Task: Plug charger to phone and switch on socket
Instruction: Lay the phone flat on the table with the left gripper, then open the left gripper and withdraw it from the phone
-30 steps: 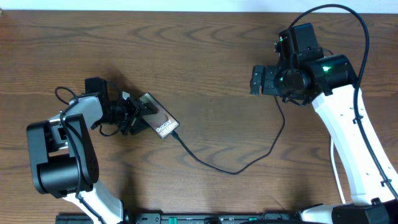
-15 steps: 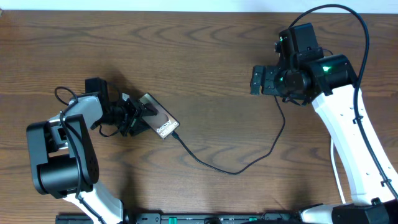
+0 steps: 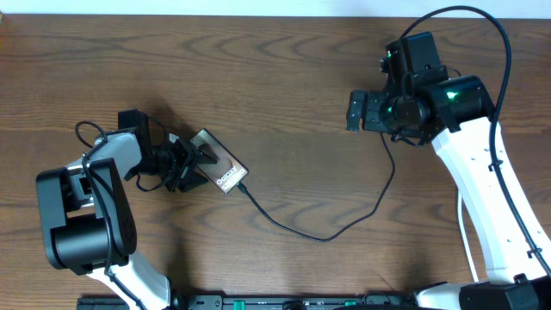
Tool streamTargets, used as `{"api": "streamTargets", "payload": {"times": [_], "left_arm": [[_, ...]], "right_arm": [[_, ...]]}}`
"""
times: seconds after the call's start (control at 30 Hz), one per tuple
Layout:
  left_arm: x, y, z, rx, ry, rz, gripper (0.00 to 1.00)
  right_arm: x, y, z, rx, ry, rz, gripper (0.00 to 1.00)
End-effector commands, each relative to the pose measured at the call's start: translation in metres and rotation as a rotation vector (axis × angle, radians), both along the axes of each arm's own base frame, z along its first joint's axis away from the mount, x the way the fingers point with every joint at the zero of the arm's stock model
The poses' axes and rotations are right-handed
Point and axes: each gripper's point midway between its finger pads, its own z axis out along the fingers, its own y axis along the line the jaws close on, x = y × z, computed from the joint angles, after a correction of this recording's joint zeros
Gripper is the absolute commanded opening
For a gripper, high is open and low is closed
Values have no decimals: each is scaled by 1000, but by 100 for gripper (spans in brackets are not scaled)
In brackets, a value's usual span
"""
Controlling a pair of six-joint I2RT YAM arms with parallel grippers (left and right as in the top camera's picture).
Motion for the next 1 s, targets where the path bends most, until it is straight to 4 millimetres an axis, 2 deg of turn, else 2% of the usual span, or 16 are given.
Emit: {"api": "streamTargets", "payload": {"times": [0.0, 0.2, 0.4, 0.5, 0.7, 0.97], "left_arm": [[-67, 48, -78, 358, 266, -64, 57], [-52, 51, -70, 373, 200, -50, 57], [-30, 55, -40, 391, 83, -25, 57], [-18, 53, -16, 387, 0, -9, 58], [1, 50, 50, 385, -225, 28, 66], [4, 49, 137, 437, -512, 76, 85]], "right_arm": [[2, -3, 8, -13, -27, -2, 99], [2, -5, 8, -24, -31, 4, 99], [2, -5, 8, -24, -31, 3, 99], [2, -5, 8, -26, -31, 2, 99], [4, -11, 8, -59, -40, -14, 99], [8, -23, 9, -91, -52, -27, 99]]}}
